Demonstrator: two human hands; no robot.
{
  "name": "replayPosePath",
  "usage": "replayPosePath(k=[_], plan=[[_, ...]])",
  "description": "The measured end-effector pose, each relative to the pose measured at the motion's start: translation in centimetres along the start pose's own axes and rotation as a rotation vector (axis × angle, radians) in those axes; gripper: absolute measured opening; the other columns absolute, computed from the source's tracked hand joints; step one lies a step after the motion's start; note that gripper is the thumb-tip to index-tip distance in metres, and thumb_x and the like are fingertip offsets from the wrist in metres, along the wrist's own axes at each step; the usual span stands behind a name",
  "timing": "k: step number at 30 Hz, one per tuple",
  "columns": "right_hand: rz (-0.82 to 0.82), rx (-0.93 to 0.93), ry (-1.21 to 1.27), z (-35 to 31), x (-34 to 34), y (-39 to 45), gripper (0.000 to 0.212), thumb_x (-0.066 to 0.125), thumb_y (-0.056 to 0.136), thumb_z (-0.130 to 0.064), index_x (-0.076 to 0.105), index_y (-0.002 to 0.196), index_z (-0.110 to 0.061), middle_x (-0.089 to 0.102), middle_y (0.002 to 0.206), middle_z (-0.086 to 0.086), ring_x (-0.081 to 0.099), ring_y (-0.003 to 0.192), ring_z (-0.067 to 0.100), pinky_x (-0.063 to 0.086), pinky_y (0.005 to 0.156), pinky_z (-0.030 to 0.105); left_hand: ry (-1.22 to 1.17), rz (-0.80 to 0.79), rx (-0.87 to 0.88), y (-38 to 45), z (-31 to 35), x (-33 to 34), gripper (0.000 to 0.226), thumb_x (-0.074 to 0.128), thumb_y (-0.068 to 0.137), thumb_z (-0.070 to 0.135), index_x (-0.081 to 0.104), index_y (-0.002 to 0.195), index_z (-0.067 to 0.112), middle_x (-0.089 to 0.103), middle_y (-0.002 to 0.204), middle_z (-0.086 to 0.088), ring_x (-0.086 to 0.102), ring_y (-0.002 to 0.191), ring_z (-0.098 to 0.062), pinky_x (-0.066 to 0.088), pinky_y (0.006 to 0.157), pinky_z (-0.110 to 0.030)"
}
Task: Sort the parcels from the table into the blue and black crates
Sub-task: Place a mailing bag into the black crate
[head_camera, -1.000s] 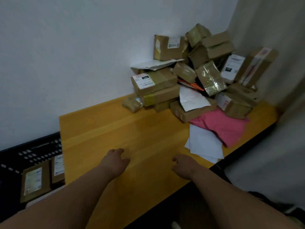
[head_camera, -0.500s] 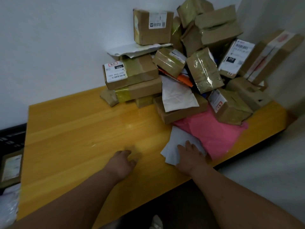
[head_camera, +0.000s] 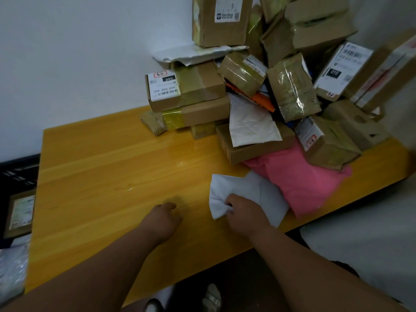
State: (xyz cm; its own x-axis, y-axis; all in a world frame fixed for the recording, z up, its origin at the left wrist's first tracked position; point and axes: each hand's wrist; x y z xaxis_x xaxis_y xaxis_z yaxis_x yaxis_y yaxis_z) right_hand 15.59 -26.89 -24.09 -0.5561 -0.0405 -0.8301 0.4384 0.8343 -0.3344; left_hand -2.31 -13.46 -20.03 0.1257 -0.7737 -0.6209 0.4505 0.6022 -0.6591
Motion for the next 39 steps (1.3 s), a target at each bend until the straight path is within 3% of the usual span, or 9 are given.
replayPosePath(k=[5,7,8,12,16,20,26,30,39], plan=[[-0.07,0.141,0.504,-4.7,-3.3,0.8,0.023,0.051,0.097,-0.014,0.051,0.075,-0.014,0.052,0.077,0.008,0.051,0.076,0.023,0.033,0.062,0.03,-0.384,0.028,-0.024,-0.5,-0.9,-1.1,0.05,0.054,0.098,0.031,0.042,0.143,0.014,0.042,0.149,-0.01,0.045,0.13,-0.027,0.04,0.101,-0.032],[-0.151,0.21,0.882,-6.1,-4.3,0.6,0.011,0.053,0.098,-0.012,0.064,0.097,-0.009,0.064,0.097,0.017,0.062,0.089,0.03,0.046,0.074,0.035,-0.582,0.002,-0.047,-0.9,-1.1,-1.9,0.058,0.056,0.096,0.037,0.037,0.146,0.018,0.04,0.15,-0.006,0.044,0.13,-0.027,0.04,0.101,-0.037],[-0.182,0.234,1.1,-6.6,-4.8,0.3,0.019,0.052,0.098,-0.008,0.065,0.112,-0.008,0.068,0.107,0.018,0.066,0.096,0.034,0.052,0.08,0.04,-0.692,-0.01,-0.061,-1.3,-1.3,-2.3,0.063,0.058,0.094,0.041,0.034,0.148,0.02,0.041,0.149,-0.004,0.044,0.13,-0.028,0.04,0.103,-0.041],[-0.32,0.275,1.568,-8.6,-5.6,-1.1,0.032,0.042,0.099,-0.01,0.058,0.127,-0.006,0.073,0.102,0.016,0.072,0.088,0.029,0.06,0.072,0.044,-1.115,-0.159,-0.081,-2.5,-2.7,-4.3,0.056,0.063,0.091,0.035,0.044,0.141,0.019,0.065,0.125,-0.007,0.06,0.114,-0.031,0.045,0.101,-0.052],[-0.302,0.352,1.586,-10.6,-4.6,-1.9,0.034,0.044,0.098,-0.022,0.066,0.117,-0.005,0.071,0.109,0.017,0.07,0.091,0.031,0.058,0.077,0.045,-1.256,-0.195,-0.003,-4.1,-4.6,-6.7,0.034,0.058,0.09,0.005,0.06,0.125,0.005,0.069,0.112,-0.02,0.066,0.105,-0.039,0.053,0.088,-0.054],[-0.256,0.28,1.585,-13.5,-3.5,-2.3,0.041,0.053,0.091,-0.04,0.073,0.111,-0.011,0.071,0.113,0.015,0.07,0.097,0.033,0.057,0.081,0.046,-1.242,-0.103,0.005,-5.4,-7.0,-8.5,0.031,0.057,0.09,-0.002,0.061,0.12,0.003,0.07,0.108,-0.022,0.066,0.103,-0.04,0.052,0.088,-0.054],[-0.137,0.214,1.306,-17.9,-0.7,-2.3,0.031,0.06,0.091,-0.005,0.061,0.122,-0.002,0.071,0.11,0.016,0.068,0.098,0.033,0.056,0.082,0.047,-1.222,-0.035,0.005,-6.8,-11.4,-10.5,0.025,0.054,0.094,0.003,0.06,0.119,0.002,0.071,0.105,-0.022,0.067,0.1,-0.04,0.055,0.082,-0.052],[-0.139,0.224,1.287,-20.0,0.8,-2.5,0.021,0.057,0.095,-0.005,0.063,0.113,-0.013,0.07,0.109,0.011,0.067,0.094,0.031,0.054,0.075,0.043,-1.21,0.008,0.021,-7.2,-13.9,-11.7,0.015,0.052,0.098,0.013,0.059,0.107,0.004,0.071,0.102,-0.022,0.069,0.085,-0.034,0.058,0.069,-0.045],[-0.167,0.295,1.266,-22.4,2.0,-1.8,0.019,0.059,0.093,-0.004,0.061,0.111,-0.007,0.07,0.104,0.013,0.068,0.088,0.03,0.055,0.068,0.038,-1.188,0.084,0.018,-7.4,-17.8,-13.1,0.015,0.049,0.1,0.016,0.062,0.098,0.01,0.072,0.094,-0.017,0.067,0.08,-0.031,0.053,0.07,-0.042]])
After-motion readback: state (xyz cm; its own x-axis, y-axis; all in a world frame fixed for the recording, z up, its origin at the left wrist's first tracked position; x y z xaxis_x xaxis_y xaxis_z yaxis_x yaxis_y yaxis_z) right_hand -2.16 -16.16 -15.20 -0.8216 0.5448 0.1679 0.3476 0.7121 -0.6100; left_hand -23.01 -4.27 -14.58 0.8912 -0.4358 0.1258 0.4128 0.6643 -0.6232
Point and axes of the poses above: each hand's wrist, its own y-axis towards the middle knuckle, its own x-axis out of the palm, z = x × y
